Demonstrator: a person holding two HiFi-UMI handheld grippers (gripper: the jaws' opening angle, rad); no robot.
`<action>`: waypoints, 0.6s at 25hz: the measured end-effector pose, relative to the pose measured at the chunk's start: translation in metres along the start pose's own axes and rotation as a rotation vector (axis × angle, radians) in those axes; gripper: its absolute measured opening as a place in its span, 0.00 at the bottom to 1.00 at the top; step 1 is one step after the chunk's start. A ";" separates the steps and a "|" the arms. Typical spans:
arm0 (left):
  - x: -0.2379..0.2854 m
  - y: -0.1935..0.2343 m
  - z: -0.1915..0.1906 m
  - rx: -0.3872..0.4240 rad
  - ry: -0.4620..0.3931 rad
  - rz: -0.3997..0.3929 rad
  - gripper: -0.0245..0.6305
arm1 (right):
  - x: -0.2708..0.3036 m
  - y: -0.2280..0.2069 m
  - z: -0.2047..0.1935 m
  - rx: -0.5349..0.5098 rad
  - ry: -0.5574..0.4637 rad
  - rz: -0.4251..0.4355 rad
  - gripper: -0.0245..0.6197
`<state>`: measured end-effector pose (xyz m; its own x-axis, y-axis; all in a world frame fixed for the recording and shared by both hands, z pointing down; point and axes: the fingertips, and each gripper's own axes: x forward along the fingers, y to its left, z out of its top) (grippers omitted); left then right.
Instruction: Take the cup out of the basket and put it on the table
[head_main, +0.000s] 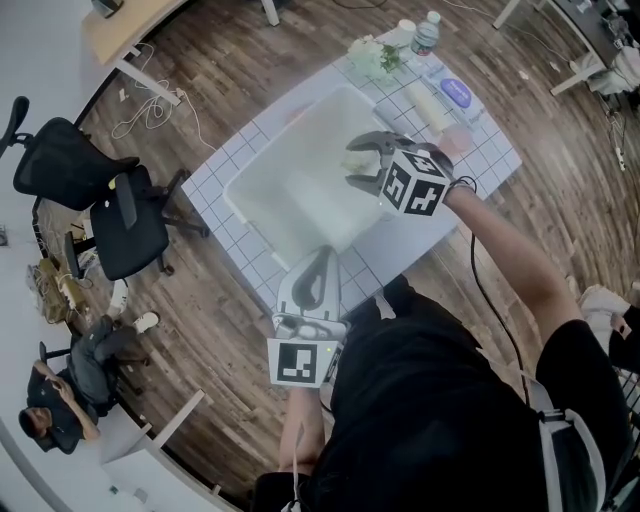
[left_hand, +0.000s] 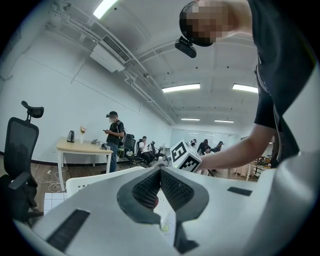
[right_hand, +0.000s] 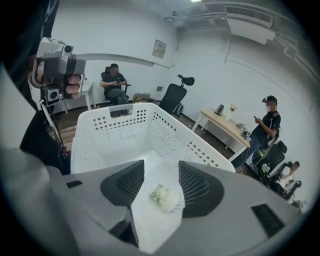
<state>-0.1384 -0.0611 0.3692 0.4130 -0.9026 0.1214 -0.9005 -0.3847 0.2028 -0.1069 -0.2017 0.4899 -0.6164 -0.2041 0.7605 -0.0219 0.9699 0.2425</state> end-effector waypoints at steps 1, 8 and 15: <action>0.000 0.000 0.000 0.000 0.001 0.001 0.05 | 0.003 0.000 -0.001 -0.019 0.012 0.011 0.39; 0.000 0.005 -0.001 -0.007 0.011 0.017 0.05 | 0.019 0.004 -0.012 -0.154 0.095 0.084 0.40; 0.000 0.008 -0.007 -0.019 0.018 0.026 0.05 | 0.041 0.013 -0.024 -0.309 0.191 0.157 0.42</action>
<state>-0.1451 -0.0628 0.3780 0.3921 -0.9086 0.1440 -0.9082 -0.3573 0.2179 -0.1142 -0.2012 0.5387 -0.4353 -0.1061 0.8940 0.3169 0.9114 0.2625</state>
